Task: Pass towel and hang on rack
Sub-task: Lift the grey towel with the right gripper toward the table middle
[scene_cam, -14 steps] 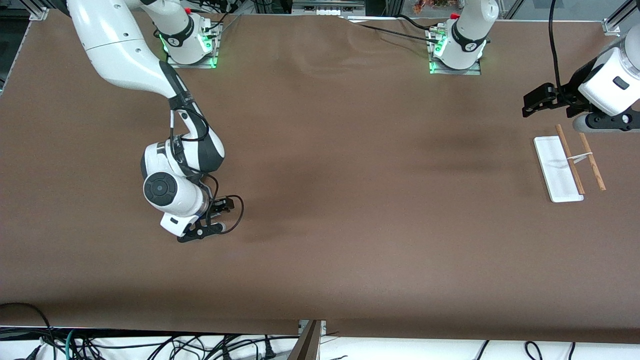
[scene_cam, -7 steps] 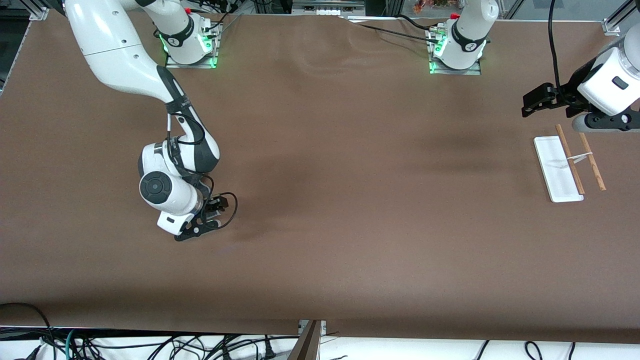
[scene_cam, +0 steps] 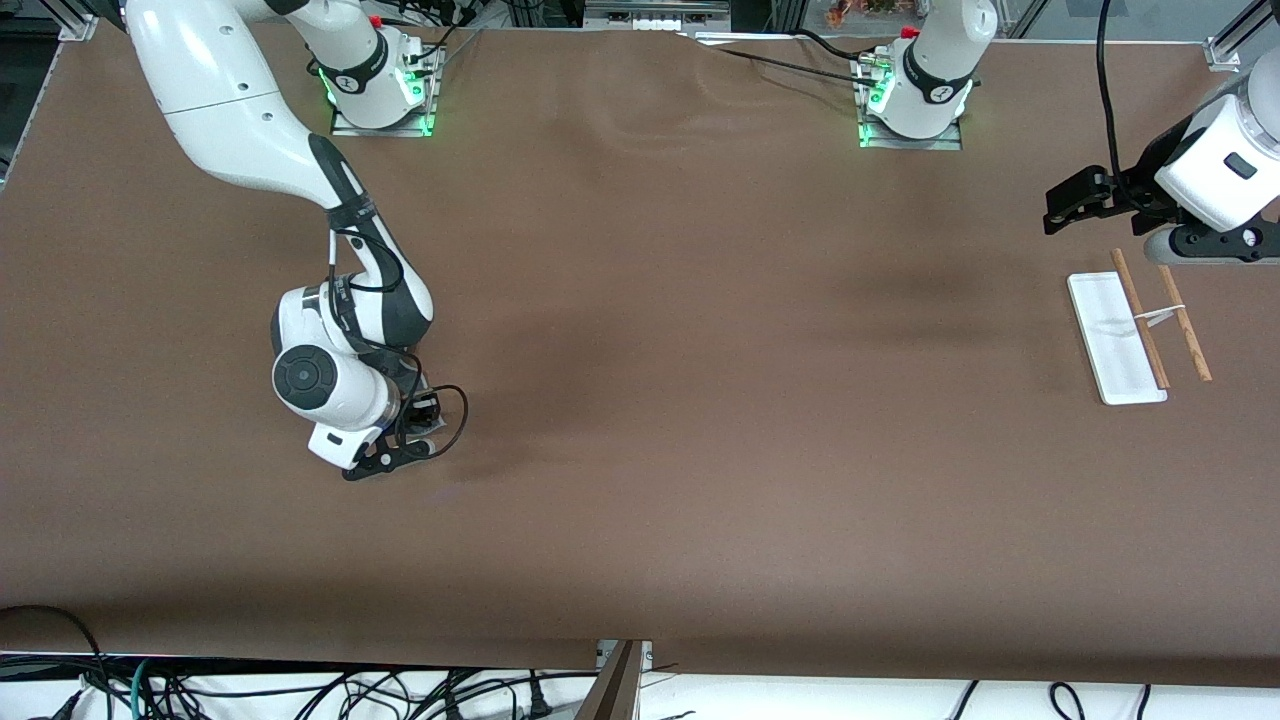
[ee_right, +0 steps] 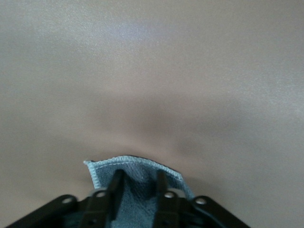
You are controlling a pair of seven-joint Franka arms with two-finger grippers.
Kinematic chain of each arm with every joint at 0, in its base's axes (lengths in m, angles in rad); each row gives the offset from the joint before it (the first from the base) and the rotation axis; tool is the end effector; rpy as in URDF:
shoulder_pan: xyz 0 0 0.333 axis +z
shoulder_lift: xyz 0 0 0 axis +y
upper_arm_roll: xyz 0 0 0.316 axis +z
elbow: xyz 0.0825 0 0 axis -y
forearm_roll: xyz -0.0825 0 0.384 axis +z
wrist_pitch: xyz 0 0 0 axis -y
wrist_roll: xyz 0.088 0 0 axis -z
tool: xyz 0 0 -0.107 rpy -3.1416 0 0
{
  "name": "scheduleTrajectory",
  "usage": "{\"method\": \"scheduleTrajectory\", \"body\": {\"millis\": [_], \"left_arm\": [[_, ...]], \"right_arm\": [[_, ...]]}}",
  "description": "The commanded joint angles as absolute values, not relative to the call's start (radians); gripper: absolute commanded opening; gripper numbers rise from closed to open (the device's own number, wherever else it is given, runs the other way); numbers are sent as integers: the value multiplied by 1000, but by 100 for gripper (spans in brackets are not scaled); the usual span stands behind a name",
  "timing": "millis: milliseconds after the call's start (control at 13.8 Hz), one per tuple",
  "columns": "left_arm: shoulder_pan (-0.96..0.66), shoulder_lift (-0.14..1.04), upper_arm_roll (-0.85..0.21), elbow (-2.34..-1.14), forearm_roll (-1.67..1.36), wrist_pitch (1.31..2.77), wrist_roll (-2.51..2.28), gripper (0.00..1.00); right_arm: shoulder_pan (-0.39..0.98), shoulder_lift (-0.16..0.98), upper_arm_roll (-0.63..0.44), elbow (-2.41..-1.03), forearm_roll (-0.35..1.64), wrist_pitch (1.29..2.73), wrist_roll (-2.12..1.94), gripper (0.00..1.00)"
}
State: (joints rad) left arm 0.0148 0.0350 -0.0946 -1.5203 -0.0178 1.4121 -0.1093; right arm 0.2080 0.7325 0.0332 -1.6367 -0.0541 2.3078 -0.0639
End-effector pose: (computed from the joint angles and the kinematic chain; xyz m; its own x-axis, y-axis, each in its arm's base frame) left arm 0.5461 -0.0448 0.6160 0.9892 0.0271 -0.1440 0.0282 -0.9996 0.0054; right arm 0.6622 0.1592 0.1833 0.9428 0.3277 -0.0618 0.3289 -0.9443 0.0117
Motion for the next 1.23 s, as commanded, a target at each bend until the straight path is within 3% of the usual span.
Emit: {"method": "scheduleTrajectory", "body": {"millis": [0,217,361,795,1157], "left_arm": [[17,26,-95,-1523,-25,1413,-114,100],[17,25,-97,-1523,-25,1413,-114,100],[17,26,-95,-1523,-25,1413,-114,100],[17,26,-95,-1523,-25,1413,-114,100],[17,25,-95,-1523,-25,1413,-114,100]], "right_arm": [[202,727,43,-1651,-55,2315,-63,0],[207,715,44,-1643,-49,2309,-66,0],[203,646,46,-1611,-48,2257,-60,0],[224,594,54,-1183,-49,1774,-34,0],[353,516,51,-1111,-49,1655,323,0]]}}
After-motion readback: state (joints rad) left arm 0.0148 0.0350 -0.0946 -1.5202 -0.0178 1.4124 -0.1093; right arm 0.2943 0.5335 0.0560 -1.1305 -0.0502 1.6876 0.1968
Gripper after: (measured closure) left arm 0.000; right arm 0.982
